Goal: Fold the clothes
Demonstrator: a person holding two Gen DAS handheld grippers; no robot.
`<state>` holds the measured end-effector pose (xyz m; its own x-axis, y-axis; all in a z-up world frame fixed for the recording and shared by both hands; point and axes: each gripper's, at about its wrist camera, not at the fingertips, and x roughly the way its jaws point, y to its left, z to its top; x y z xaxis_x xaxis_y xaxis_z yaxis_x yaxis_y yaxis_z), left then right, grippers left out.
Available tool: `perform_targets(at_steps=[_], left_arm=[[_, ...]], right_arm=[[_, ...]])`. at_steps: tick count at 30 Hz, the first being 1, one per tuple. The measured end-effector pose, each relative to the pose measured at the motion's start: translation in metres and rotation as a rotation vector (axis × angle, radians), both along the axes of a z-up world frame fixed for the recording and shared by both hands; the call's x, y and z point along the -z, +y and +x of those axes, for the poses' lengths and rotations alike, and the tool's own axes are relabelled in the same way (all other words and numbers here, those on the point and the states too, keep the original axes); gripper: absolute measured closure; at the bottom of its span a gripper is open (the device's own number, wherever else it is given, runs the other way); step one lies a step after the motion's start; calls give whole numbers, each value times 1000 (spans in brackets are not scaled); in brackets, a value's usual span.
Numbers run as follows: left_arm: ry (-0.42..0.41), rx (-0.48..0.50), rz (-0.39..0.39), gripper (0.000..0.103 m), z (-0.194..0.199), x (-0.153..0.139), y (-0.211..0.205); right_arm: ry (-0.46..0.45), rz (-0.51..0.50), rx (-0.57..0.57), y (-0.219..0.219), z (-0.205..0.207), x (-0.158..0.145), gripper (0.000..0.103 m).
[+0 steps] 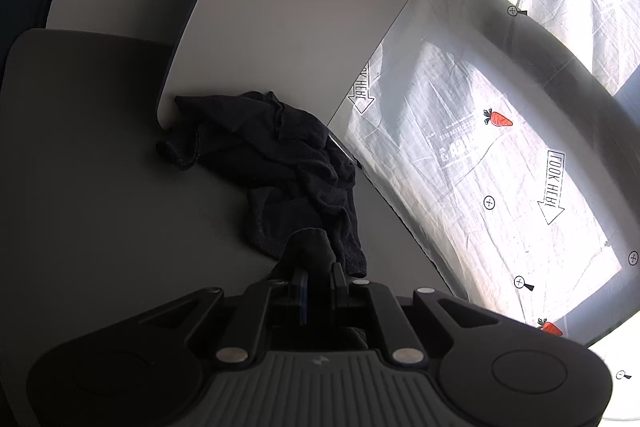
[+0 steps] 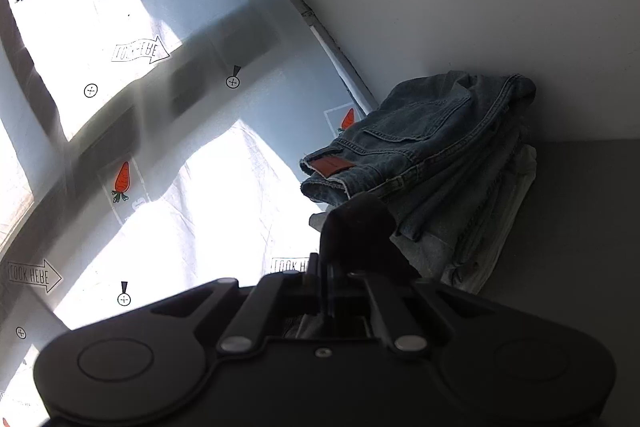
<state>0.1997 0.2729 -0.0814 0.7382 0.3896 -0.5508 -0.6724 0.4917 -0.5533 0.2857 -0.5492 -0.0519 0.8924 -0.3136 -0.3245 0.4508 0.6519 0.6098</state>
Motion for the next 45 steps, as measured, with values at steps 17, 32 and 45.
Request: perform_targets(at_steps=[17, 32, 45], left_arm=[[135, -56, 24, 92, 75, 19, 3], [270, -30, 51, 92, 167, 59, 18], [260, -25, 96, 41, 187, 60, 25]], right_arm=[[152, -171, -151, 28, 164, 3, 100], [323, -213, -249, 61, 320, 66, 100], [408, -129, -273, 62, 355, 104, 51]])
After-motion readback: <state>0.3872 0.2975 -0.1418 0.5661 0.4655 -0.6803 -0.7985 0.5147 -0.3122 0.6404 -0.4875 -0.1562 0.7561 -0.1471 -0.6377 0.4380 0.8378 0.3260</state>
